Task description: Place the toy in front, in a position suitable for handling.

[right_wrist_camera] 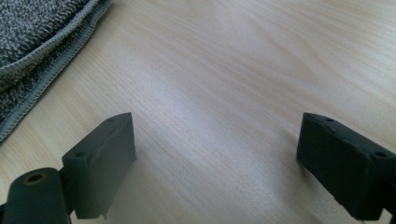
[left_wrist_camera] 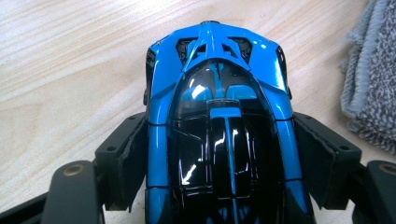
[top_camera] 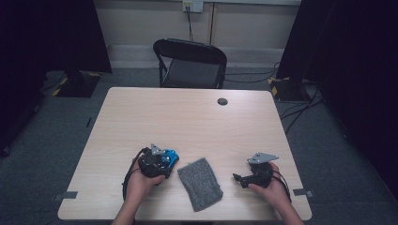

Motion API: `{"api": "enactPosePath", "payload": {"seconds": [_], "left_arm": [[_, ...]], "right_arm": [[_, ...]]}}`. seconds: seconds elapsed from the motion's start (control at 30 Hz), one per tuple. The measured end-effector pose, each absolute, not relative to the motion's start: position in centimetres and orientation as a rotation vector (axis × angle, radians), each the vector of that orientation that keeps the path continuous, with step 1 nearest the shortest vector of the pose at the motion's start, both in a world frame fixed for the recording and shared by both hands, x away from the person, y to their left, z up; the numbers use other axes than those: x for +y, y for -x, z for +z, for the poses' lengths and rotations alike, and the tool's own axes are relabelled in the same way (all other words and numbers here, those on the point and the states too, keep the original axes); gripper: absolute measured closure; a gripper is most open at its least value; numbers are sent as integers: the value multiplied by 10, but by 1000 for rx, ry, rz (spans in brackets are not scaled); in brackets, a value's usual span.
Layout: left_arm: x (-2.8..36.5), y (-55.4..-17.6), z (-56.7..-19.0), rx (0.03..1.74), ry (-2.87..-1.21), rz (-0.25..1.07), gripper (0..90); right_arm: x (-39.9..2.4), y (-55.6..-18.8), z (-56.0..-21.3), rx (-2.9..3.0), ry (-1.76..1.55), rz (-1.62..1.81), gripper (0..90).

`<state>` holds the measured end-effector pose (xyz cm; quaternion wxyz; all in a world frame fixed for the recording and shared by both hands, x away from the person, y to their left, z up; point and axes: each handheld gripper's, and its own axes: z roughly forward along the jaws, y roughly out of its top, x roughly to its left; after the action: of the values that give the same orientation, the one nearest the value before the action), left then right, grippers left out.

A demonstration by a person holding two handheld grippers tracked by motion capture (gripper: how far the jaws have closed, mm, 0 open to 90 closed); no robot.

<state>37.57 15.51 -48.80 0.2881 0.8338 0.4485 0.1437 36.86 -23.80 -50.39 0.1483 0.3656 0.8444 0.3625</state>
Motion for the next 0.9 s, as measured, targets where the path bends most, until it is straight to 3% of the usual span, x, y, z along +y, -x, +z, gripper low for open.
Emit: {"api": "enactPosePath", "payload": {"seconds": [0.9], "left_arm": [[156,-377,-476,1203,-2217,366,274]], "right_arm": [[-239,-369,-504,2433,-1044,1044,111]]}}
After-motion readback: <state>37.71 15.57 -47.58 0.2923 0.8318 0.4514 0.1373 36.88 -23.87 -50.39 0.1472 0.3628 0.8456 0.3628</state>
